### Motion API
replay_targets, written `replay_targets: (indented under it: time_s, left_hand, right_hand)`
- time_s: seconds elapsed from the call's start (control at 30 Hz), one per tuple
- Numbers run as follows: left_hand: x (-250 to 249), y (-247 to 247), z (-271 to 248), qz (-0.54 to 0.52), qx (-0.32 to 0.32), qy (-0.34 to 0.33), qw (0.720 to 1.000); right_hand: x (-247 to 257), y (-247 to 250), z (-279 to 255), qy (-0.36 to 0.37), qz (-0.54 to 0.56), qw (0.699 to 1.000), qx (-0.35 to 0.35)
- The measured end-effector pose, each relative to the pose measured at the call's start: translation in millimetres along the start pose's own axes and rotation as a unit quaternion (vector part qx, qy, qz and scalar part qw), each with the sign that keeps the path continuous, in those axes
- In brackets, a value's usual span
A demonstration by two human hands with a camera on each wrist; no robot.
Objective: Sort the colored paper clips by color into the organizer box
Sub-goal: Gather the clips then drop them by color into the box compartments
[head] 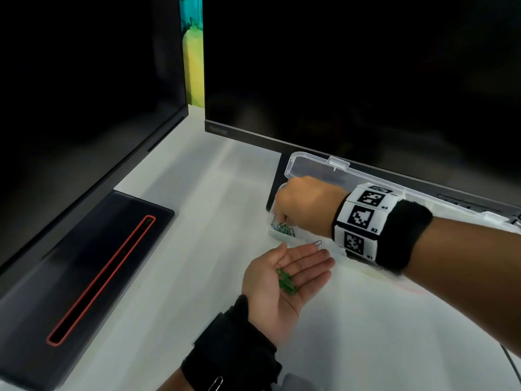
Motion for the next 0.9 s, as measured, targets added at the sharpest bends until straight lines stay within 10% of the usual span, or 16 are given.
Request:
replay_targets:
  time_s: [0.2, 0.43, 0.63, 0.9]
  left_hand:
    - [-1, 0, -1, -0.015, -0.006, -0.003, 1.000]
    - [-3, 0, -2, -0.010, -0.015, -0.009, 1.000]
    - [-2, 0, -1, -0.014, -0.012, -0.007, 1.000]
    - [-2, -1, -2, -0.012, -0.010, -0.009, 1.000]
  right_hand:
    - [-23, 15, -16, -0.003, 0.182, 0.977, -0.107]
    - [-46, 11, -42, -0.050, 0.422, 0.884, -0.195]
    - [-59, -18, -59, -0.091, 0.642, 0.726, -0.227]
    - [-68, -29, -60, -0.134, 0.606, 0.746, -0.242]
Point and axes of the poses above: each hand's wrist, its own z-axis towards the middle knuckle, its own y-axis out of the back of the hand, x = y × z, the point moved 10 cm from there along z, towards the middle knuckle, and after that the axes turned 3 degrees about y, right-handed, at the moved point
